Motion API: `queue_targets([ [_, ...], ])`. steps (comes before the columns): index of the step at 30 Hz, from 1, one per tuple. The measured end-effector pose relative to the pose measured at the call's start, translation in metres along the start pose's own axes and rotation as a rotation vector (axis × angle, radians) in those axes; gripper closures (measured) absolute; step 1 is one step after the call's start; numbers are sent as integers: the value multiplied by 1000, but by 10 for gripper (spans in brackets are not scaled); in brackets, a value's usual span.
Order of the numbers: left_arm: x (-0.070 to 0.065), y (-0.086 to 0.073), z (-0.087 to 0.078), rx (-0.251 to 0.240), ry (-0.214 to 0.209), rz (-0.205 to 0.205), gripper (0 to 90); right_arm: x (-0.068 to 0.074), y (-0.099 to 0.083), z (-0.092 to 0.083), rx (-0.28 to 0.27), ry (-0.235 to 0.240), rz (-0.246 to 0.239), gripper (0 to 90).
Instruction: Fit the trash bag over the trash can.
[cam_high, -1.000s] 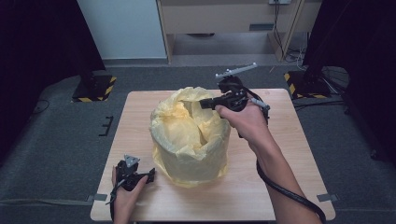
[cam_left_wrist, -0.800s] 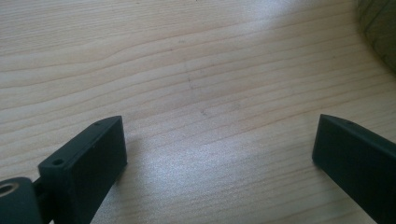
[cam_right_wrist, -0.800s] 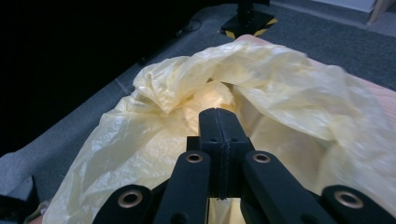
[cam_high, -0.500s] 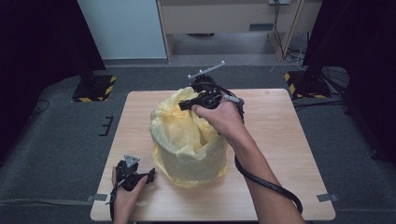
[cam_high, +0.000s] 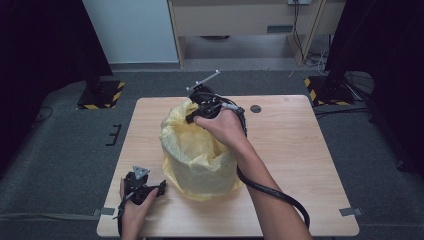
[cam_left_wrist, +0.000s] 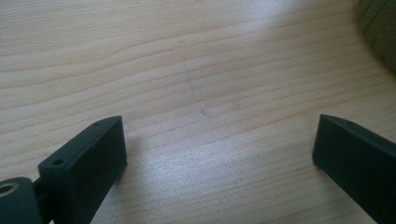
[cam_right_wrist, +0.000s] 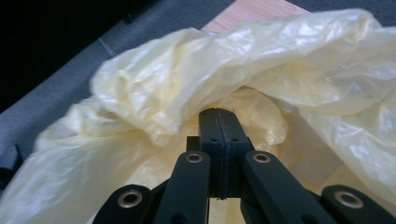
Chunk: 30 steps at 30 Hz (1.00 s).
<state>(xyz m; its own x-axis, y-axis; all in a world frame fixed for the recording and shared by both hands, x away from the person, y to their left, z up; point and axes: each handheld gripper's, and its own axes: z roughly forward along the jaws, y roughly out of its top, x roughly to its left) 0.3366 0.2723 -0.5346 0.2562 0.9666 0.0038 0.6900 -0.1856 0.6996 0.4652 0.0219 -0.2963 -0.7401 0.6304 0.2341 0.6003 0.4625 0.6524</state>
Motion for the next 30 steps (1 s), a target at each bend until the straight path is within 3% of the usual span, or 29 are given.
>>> queue_targets([
  [11,0,0,0,0,1,0,23,-1,-2,28,108,-12,37,900],
  [19,0,0,0,-1,1,0,23,0,-5,39,181,-27,14,900],
  [24,0,0,0,0,1,0,23,0,-7,40,189,-27,8,900],
  [30,0,0,0,-1,0,0,21,2,-5,35,157,-19,4,900],
])
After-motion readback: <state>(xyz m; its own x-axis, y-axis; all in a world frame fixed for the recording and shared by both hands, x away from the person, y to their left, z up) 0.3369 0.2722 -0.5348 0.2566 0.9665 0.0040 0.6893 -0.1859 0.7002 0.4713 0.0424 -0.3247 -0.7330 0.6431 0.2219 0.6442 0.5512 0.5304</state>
